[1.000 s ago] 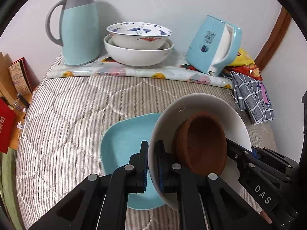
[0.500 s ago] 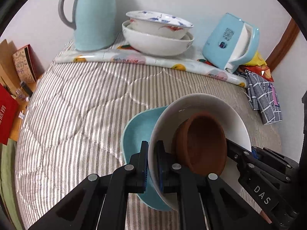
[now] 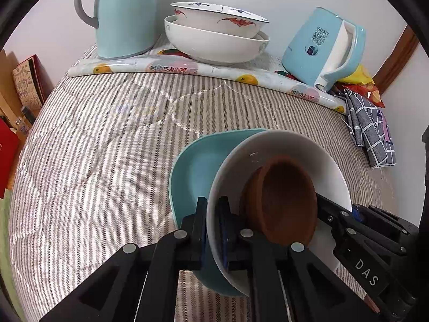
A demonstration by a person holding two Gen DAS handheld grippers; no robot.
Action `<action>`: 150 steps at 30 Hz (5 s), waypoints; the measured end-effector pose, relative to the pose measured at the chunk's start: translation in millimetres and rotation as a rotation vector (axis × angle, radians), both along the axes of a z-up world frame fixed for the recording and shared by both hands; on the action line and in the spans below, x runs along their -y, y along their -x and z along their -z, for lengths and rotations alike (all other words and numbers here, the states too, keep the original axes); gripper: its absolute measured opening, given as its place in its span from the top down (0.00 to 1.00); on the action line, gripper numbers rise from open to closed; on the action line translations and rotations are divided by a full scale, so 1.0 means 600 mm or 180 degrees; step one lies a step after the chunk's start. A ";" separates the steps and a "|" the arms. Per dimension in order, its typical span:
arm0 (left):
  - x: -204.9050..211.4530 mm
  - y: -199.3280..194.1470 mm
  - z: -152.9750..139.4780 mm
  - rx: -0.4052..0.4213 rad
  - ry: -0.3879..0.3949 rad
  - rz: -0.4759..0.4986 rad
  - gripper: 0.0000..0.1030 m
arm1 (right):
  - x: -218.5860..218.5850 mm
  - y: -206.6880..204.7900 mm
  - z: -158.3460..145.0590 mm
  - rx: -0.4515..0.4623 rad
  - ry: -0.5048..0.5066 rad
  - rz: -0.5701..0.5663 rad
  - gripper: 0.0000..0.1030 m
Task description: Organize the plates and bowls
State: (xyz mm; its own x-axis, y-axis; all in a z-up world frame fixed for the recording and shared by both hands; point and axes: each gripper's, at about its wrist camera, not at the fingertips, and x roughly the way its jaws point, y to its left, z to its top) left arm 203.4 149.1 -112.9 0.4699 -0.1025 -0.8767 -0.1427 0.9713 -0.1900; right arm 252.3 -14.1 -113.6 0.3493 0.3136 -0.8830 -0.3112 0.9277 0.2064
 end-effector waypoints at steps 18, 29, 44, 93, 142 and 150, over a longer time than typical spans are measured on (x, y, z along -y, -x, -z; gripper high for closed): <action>0.086 -0.026 0.003 0.0006 0.0050 0.0271 0.91 | 0.087 -0.009 0.000 0.0011 0.0073 0.0274 0.90; 0.090 -0.031 0.003 0.0011 0.0032 0.0289 0.91 | 0.093 -0.014 -0.001 0.0024 0.0048 0.0281 0.89; 0.082 -0.036 0.002 0.0007 -0.0048 0.0242 0.90 | 0.083 -0.023 0.006 -0.0006 -0.0032 0.0229 0.89; 0.102 0.074 -0.069 0.0236 -0.0361 0.0066 0.53 | 0.154 0.106 -0.087 0.0438 -0.0017 0.0165 0.55; 0.201 0.331 -0.203 0.1016 -0.0609 -0.0001 0.09 | 0.289 0.381 -0.216 0.1134 0.0140 0.0680 0.18; 0.199 0.337 -0.210 0.1052 -0.0589 -0.0020 0.09 | 0.290 0.387 -0.217 0.1138 0.0145 0.0677 0.18</action>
